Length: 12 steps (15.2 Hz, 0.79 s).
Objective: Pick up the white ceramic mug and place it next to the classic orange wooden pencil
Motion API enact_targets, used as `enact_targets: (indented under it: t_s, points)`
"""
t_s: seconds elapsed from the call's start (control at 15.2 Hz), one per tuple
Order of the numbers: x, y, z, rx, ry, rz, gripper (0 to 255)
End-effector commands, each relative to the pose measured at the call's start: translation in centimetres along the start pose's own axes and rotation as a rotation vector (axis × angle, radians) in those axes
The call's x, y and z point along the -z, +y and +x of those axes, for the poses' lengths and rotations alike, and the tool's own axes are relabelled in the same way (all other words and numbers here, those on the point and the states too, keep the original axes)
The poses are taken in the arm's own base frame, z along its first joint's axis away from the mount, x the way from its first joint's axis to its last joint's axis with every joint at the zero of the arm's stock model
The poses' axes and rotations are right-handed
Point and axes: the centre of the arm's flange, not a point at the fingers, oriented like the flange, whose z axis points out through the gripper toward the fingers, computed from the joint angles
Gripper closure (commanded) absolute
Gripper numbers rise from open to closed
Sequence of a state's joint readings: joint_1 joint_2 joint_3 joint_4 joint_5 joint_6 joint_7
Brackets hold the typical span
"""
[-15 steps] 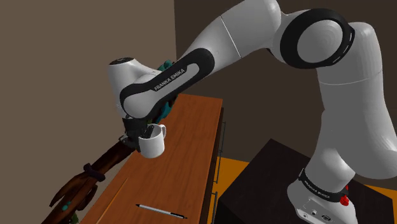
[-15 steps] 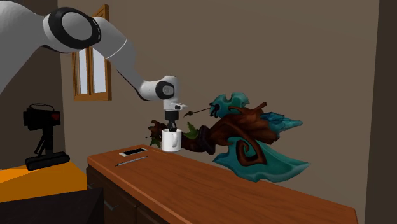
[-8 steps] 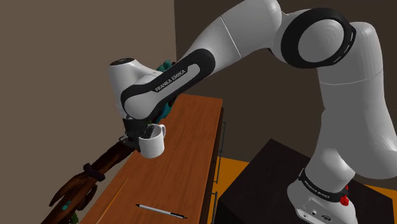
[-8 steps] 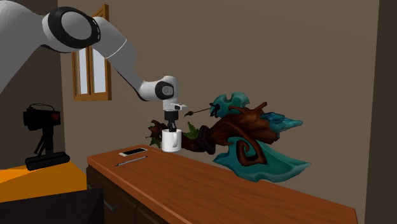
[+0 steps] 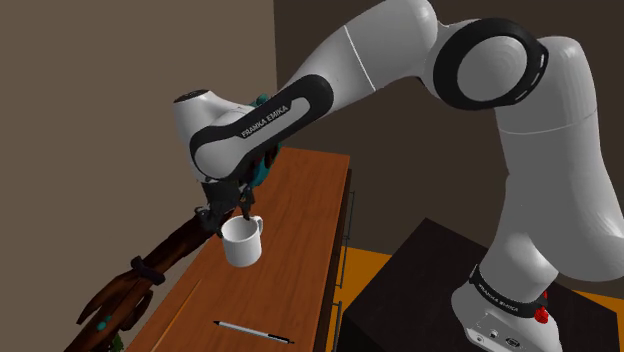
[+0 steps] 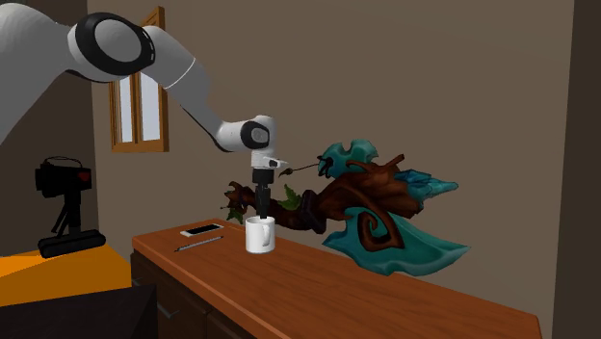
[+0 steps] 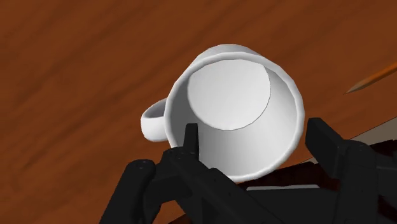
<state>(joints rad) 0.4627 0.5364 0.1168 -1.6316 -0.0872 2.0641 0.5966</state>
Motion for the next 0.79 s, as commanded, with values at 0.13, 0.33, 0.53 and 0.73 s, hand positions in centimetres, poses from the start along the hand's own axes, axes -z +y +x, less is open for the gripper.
enact_targets:
  t_s: [0.13,0.33,0.53,0.73]
  points:
    - [-1.6,-1.5,-0.4,0.006,0.057,0.058,0]
    - [2.0,-1.3,-0.6,0.006,0.057,0.058,0]
    - [2.0,-1.3,-0.6,0.006,0.057,0.058,0]
    - [2.0,-1.3,-0.6,0.006,0.057,0.058,0]
